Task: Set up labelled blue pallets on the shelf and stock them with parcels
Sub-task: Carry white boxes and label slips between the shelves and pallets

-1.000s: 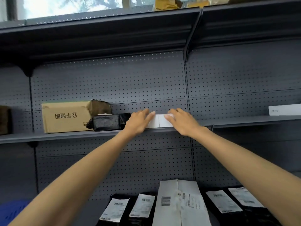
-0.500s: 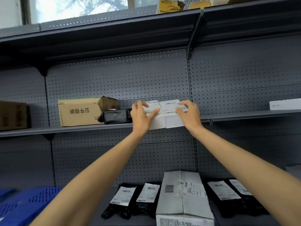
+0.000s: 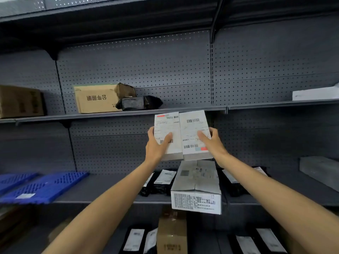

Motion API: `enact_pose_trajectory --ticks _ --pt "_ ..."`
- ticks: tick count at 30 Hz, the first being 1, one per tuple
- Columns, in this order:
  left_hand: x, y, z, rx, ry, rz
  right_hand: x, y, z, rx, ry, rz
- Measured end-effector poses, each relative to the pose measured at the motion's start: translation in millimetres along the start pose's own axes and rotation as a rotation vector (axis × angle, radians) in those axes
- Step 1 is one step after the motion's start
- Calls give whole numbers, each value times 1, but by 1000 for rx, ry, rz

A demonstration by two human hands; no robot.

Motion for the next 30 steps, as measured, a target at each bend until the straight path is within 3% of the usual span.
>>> enact_pose_trajectory --ticks 8,16,25,30 --pt "63 86 19 19 -95 102 -67 80 -16 67 80 -165" --pt "137 108 121 -30 -212 236 -99 104 -90 136 142 -275" --pt "249 119 290 -228 44 486 -99 122 -286 348 103 -284" --pt "296 131 440 -407 -23 512 -81 133 -448 496 37 -264"
Point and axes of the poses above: each hand's wrist, its own y-axis away from the middle knuckle, its own z-axis out of the back of the hand, x = y × z, the point moved 4 cm from there along -y, towards the middle knuckle, and after that the axes turned 10 degrees about -y, right-handed, at the moved point
